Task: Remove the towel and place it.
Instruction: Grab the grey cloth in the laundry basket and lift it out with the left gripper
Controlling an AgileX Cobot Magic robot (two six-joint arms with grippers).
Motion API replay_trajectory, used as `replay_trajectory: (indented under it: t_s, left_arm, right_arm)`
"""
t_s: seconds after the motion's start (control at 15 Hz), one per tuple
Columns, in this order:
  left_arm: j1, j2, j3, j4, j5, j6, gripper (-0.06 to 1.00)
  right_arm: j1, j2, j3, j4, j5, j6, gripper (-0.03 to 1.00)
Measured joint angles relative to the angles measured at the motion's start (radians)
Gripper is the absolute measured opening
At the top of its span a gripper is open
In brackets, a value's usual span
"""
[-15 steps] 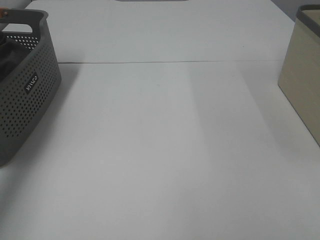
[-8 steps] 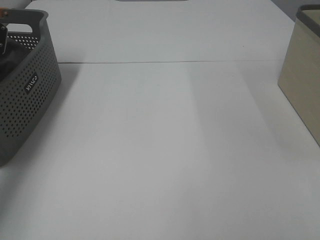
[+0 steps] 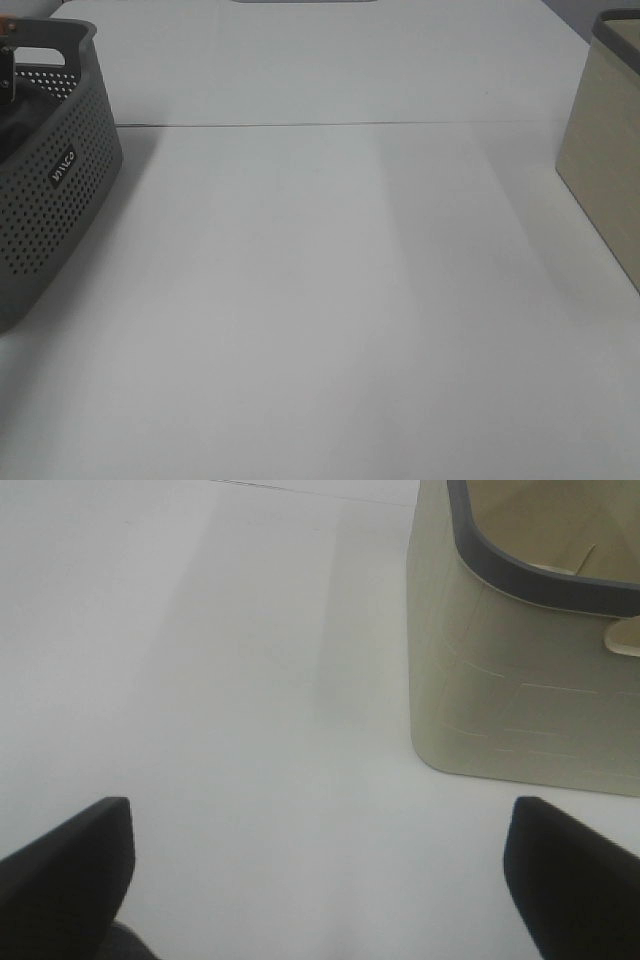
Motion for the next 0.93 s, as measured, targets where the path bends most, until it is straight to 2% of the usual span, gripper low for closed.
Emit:
replay_trajectory:
  t_s: [0.27,0.47,0.67,0.8,0.93]
  left_arm:
    - [-0.004,-0.016,0.000,-0.028,0.041,-0.001,0.00]
    - [-0.052,-0.205,-0.001,-0.028,0.051,-0.007,0.00]
    - [-0.140,-0.399,-0.003,-0.073,0.055,-0.007,0.00]
    - [-0.215,-0.492,-0.005,-0.079,0.059,-0.007,0.00]
    - [-0.297,-0.559,-0.010,-0.078,0.083,-0.019,0.00]
  right_arm:
    - [0.000,0.000,0.000,0.000,0.000,0.000,0.96]
    - [0.000,0.000,0.000,0.000,0.000,0.000,0.96]
    - [0.000,0.000,-0.010,0.000,-0.022,-0.001,0.96]
    - [0.000,0.000,-0.015,0.003,-0.079,-0.003,0.96]
    - [0.000,0.017,-0.015,0.030,-0.096,-0.019,0.96]
